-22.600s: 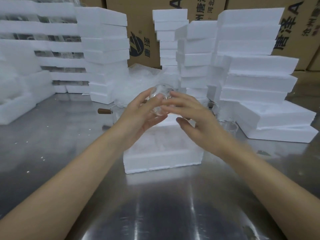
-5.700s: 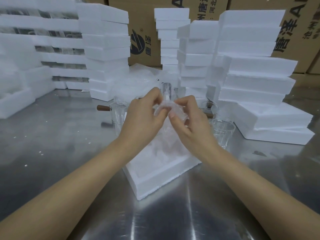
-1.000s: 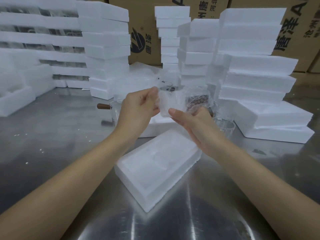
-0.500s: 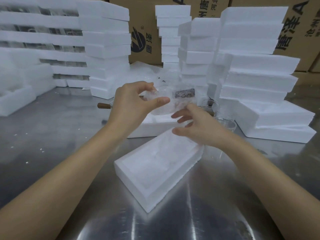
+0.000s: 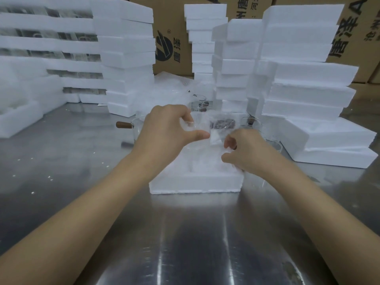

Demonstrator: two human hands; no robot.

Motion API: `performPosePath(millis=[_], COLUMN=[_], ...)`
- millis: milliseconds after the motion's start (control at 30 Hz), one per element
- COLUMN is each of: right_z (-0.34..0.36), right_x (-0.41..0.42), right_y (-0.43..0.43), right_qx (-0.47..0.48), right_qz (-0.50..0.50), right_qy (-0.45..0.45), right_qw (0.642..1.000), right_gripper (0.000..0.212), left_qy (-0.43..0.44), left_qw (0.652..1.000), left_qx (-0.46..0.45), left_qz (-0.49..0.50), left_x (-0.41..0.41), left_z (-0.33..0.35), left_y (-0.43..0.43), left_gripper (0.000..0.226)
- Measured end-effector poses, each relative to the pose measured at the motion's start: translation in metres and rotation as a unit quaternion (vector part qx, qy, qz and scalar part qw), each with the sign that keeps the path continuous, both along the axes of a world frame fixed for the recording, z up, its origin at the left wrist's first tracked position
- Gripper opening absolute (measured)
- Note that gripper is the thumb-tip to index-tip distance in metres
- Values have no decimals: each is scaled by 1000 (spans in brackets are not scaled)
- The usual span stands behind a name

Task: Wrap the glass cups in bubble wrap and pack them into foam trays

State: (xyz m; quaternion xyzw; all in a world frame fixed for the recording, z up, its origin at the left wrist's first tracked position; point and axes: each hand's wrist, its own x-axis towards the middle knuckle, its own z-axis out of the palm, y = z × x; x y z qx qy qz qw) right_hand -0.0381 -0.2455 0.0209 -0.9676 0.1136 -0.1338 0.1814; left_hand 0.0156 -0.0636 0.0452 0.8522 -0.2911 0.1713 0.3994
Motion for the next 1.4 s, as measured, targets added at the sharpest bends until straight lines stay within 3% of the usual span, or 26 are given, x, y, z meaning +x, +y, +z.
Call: performPosePath(millis=[167,300,500,633,700,767,900,1000,1100,1400], right_z=[1,-1,-2,-2,-1,-1,-2,-2,-3,-8], right_x=[2,3,3,3,3,3,4,5,6,10], right_y=[-3,-4,-5,-4,-4,-3,-3,-5,-6,-11], right_qx=[7,18,29,30,33,34,33,31,21,5], right_qz=[-44,-46,-41,-30,-25,-21,-23,-27,-24,-18], right_qy=[5,10,12,10,12,15,19,15,13,1], right_qw=[999,999,999,999,999,999,999,999,999,1000], right_gripper=[29,27,27,27,28,28,26,23,25,23], left_qy=[-7,36,61,29,-19,-67,-72,-33,-55,-79], left_qw=[992,966,934,899,877,876,935,917,906,909], left_qx=[112,248,344,425,465,463,346,397,417,406], left_qz=[53,70,77,106,121,117,27,-25,-39,-49], left_x=[-3,-5,-14,-16,-16,-14,-7,0,13,27], left_z=[5,8,12,14,12,10,6,-6,-13,-21], left_y=[5,4,8,10,11,12,9,4,0,-6], left_gripper=[41,47,53,52,65,78,69,59,49,57])
